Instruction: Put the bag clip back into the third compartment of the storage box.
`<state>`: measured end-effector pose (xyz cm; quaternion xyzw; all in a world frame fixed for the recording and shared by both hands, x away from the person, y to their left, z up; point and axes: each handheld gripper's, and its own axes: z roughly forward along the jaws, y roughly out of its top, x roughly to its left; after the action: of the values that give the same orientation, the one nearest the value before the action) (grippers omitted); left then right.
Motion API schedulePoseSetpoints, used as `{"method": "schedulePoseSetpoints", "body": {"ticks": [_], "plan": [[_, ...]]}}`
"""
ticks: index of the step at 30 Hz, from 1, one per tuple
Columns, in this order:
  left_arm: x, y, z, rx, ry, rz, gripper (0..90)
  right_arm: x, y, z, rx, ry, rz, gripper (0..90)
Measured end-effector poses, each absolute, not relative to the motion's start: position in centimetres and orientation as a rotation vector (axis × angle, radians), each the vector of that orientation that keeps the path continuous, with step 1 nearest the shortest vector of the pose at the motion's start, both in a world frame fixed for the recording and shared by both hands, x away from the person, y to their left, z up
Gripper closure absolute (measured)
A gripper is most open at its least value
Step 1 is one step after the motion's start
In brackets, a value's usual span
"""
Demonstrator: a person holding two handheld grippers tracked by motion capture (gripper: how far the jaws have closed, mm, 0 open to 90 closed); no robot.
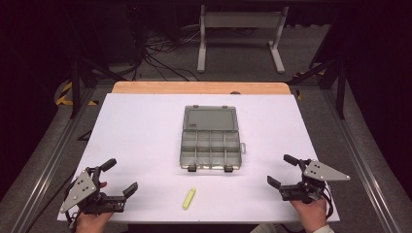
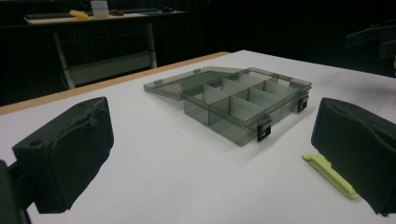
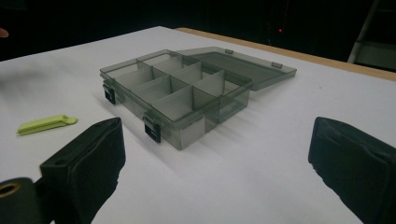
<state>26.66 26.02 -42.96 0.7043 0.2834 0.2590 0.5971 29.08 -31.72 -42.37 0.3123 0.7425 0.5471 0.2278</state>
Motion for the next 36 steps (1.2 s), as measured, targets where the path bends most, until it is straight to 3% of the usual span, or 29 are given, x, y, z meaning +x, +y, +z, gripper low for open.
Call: {"method": "schedulePoseSetpoints", "body": {"ticks": [4,19,36], "plan": [[26.7,25.9,-43.0,1.585,0.649,0.579,0.0,28.8,-31.6,-42.2,0.828,2.036,1.495,4.8],[26.5,25.1,-42.8,1.685,0.612,0.608,0.0,28.7,-31.1,-42.2,0.810,2.039,1.482,4.1],[26.3,25.2,-42.7,1.671,0.615,0.649,1.5,29.0,-29.5,-41.5,0.789,2.082,1.502,4.0]]}}
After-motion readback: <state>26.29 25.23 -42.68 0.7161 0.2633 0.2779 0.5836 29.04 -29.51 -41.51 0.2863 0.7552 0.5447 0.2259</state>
